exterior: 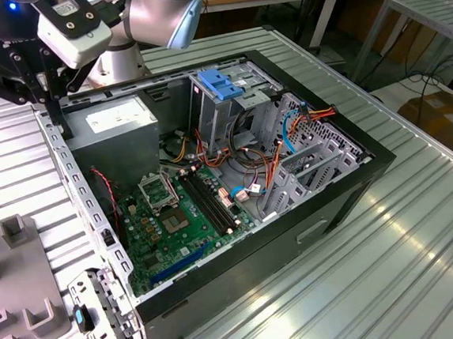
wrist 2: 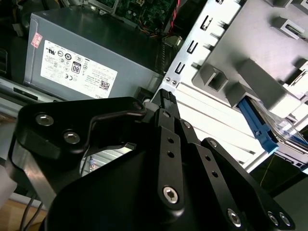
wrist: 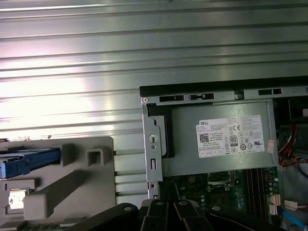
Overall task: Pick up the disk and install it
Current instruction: 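Reach for the disk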
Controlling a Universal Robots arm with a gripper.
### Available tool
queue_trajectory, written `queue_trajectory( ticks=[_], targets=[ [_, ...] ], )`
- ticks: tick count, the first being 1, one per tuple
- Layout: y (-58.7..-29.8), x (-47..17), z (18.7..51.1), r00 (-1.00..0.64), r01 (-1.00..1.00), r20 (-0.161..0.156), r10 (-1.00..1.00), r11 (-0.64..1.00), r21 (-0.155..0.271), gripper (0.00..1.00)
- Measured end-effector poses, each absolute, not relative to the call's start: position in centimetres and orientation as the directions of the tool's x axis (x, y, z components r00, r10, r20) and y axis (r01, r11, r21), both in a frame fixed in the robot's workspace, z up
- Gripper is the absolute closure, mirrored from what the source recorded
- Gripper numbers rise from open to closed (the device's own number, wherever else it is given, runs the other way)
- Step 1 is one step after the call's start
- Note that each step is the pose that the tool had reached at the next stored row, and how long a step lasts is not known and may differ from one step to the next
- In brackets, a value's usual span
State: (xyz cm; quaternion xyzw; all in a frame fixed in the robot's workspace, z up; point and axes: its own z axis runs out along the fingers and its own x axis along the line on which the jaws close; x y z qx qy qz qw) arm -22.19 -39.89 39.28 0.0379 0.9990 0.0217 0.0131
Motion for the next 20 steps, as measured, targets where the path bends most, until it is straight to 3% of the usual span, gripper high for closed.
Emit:
queue_trajectory(
  ticks=[20],
  targets=[
    [-39.89, -23.01, 39.28, -0.997, 0.075, -0.024, 0.076, 0.996, 0.044, 0.89]
  ],
)
